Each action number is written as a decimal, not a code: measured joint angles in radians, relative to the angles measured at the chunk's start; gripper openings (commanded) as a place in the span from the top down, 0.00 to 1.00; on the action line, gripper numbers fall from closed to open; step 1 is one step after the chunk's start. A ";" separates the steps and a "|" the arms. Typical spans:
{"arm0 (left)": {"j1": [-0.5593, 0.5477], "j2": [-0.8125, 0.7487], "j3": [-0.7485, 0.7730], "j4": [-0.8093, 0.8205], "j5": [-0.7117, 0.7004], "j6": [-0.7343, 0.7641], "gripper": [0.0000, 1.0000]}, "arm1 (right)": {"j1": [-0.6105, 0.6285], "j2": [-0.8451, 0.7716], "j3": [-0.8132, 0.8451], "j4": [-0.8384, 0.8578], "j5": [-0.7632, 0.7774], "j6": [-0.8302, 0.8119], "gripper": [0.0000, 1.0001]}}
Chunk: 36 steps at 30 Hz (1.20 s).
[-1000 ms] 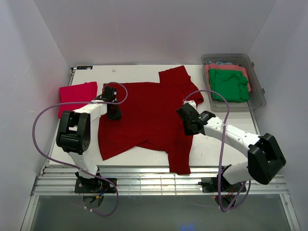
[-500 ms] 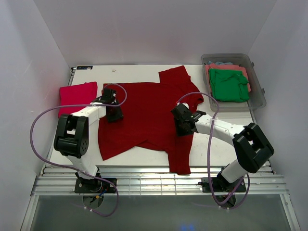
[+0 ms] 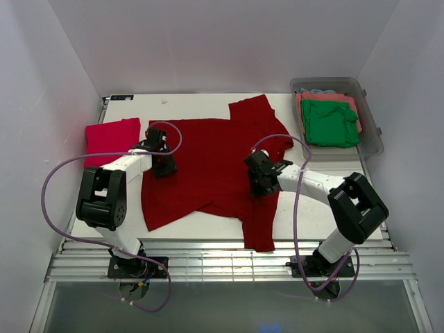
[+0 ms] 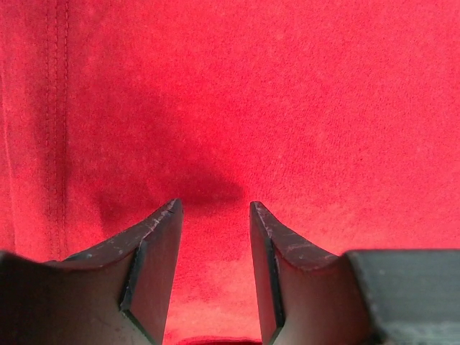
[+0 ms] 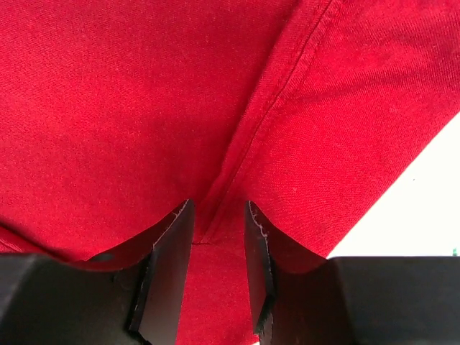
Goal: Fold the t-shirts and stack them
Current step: Flatten the tshirt out
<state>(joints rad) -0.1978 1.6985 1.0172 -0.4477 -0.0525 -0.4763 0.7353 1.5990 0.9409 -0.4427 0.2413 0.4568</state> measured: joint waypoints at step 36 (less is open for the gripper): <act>0.000 -0.157 -0.077 -0.057 -0.013 -0.014 0.51 | 0.006 -0.175 -0.006 -0.209 0.163 0.026 0.92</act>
<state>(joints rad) -0.1978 1.5417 0.9401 -0.5049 -0.0658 -0.4904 0.7410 1.4235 0.9352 -0.6514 0.4042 0.4831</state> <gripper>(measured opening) 0.495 0.087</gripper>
